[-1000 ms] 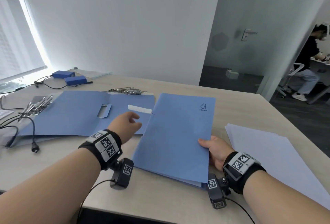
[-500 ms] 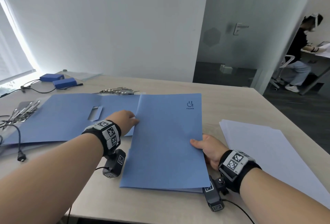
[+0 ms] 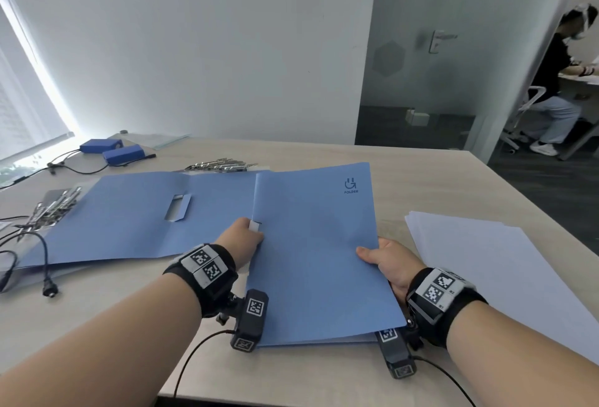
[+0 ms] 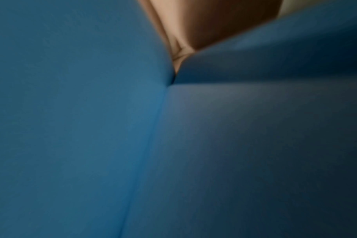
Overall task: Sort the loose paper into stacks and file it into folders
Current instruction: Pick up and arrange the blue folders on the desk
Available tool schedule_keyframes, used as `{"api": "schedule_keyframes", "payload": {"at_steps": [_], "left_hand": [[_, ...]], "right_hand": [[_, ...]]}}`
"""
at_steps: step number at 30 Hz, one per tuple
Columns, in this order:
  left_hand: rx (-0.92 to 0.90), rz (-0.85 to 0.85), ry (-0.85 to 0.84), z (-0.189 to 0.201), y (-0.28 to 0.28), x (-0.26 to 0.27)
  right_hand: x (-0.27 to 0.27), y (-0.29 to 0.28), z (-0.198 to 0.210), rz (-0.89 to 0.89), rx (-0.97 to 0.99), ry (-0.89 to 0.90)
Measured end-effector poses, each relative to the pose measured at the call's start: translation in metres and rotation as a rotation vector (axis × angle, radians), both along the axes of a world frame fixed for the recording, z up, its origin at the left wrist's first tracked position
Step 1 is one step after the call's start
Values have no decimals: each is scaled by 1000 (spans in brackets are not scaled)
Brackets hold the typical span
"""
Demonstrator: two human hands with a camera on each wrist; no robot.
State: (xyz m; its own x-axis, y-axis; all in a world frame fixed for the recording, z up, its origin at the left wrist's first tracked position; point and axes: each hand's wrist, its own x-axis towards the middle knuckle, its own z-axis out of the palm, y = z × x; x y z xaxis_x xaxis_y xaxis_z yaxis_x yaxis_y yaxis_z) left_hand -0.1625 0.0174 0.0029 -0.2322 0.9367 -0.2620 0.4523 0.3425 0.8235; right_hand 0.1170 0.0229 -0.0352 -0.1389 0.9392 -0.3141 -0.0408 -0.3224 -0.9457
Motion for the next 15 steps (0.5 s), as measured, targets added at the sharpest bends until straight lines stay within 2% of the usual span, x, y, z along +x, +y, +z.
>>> {"api": "schedule_keyframes", "payload": {"at_steps": [4, 7, 10, 15], "left_hand": [[72, 121, -335, -12, -12, 5], [90, 131, -543, -11, -20, 11], [62, 87, -614, -14, -26, 7], [-29, -43, -512, -27, -43, 0]], "right_hand": [[-1, -1, 2, -8, 0, 2], [0, -2, 4, -7, 13, -13], [0, -5, 6, -18, 15, -10], [-4, -4, 5, -130, 40, 31]]}}
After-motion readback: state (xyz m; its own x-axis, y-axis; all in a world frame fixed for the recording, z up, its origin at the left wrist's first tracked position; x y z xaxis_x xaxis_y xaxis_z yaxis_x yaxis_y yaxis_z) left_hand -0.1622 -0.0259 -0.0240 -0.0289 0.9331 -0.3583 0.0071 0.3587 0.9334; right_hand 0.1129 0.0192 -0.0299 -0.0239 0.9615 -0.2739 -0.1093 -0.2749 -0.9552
